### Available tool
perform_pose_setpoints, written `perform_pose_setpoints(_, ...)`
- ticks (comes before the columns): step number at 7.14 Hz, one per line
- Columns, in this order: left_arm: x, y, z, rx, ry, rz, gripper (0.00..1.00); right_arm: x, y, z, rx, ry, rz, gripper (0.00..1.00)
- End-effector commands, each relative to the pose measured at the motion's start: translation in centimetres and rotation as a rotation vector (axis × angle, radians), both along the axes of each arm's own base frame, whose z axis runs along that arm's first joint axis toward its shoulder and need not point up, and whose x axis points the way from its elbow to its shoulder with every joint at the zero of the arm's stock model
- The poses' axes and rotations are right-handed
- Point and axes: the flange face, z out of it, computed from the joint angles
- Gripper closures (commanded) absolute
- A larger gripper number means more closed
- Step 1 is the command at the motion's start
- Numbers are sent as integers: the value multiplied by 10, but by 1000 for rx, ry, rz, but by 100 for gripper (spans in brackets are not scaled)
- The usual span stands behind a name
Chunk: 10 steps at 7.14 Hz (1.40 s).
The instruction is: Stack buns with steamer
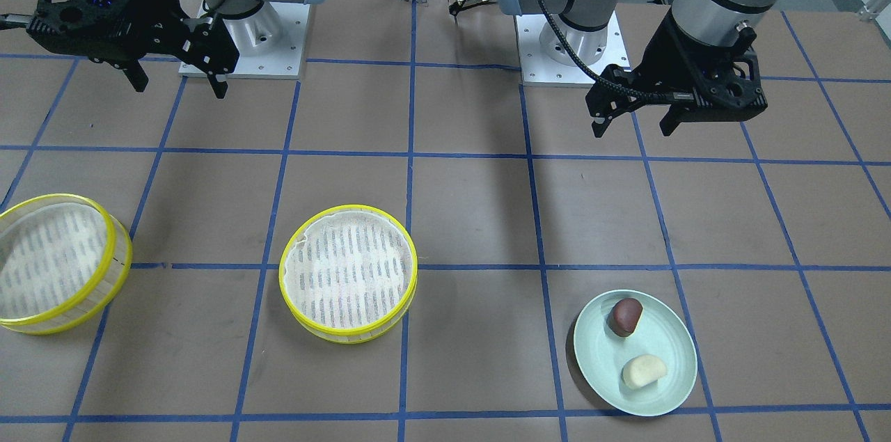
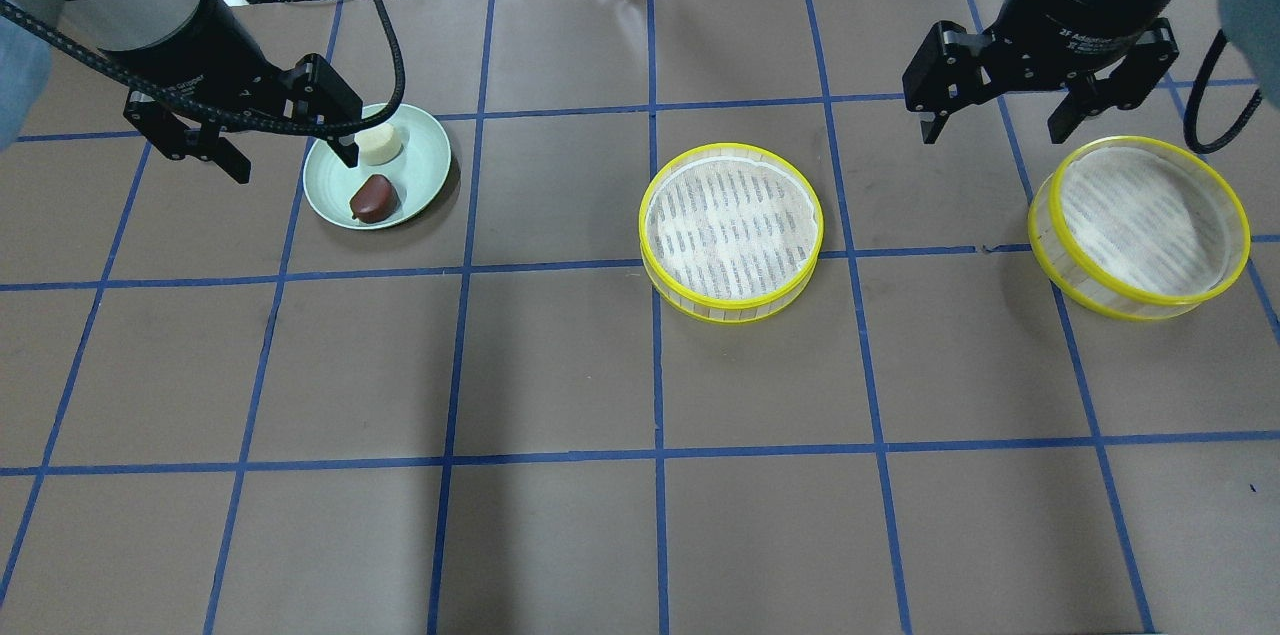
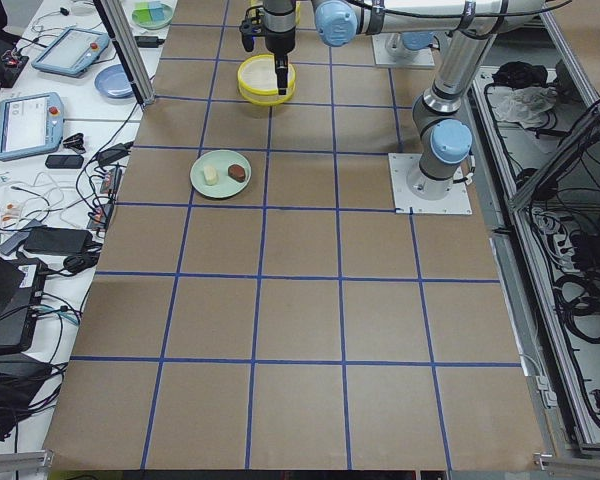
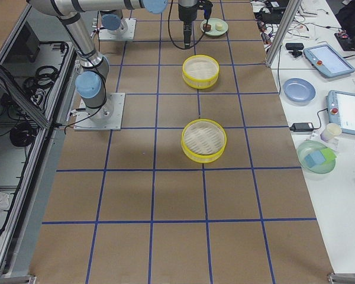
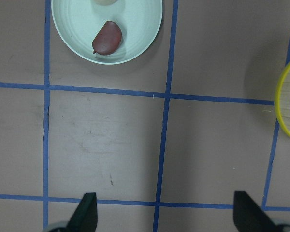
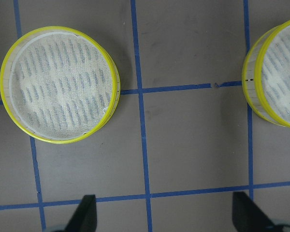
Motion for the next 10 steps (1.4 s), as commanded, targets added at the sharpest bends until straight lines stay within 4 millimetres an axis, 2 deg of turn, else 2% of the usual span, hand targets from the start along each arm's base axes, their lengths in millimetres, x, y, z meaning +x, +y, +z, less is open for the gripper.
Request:
perform_pose_setpoints(1,5,-1,0,2,-1,6,0,0,0,0,0,0,0,0)
perform_pose_setpoints(2,13,-6,-8,23,-4,-79,0,0,0,0,0,0,1,0)
perform_pose_setpoints(3,19,-10,-10,16,-3,-94,0,-3,-3,-1,2,1,18,0)
perform_pose_setpoints(4,33,-16,-16,25,1,-79,0,-15,-8,-4,10,4,48,0)
perform_pose_setpoints(5,50,-31,-26,9,-1,-54,0,-56,-18,-9,19,-15,25,0)
perform_pose_setpoints(6,63,-55,-41,-47,-18,-33,0,-109,-35,-23,49,-18,43,0)
perform_pose_setpoints(7,76,-80,-61,-92,-25,1,0,-164,-55,-48,68,-22,57,0)
perform_pose_setpoints(8,82,-104,-85,-131,-32,38,0,-222,-72,-67,60,-21,13,0)
perform_pose_setpoints(9,87,-129,-112,-183,-36,90,0,-267,-85,-80,58,-1,59,0)
perform_pose_setpoints(10,92,-151,-143,-226,-37,105,0,-321,-88,-93,70,24,54,0)
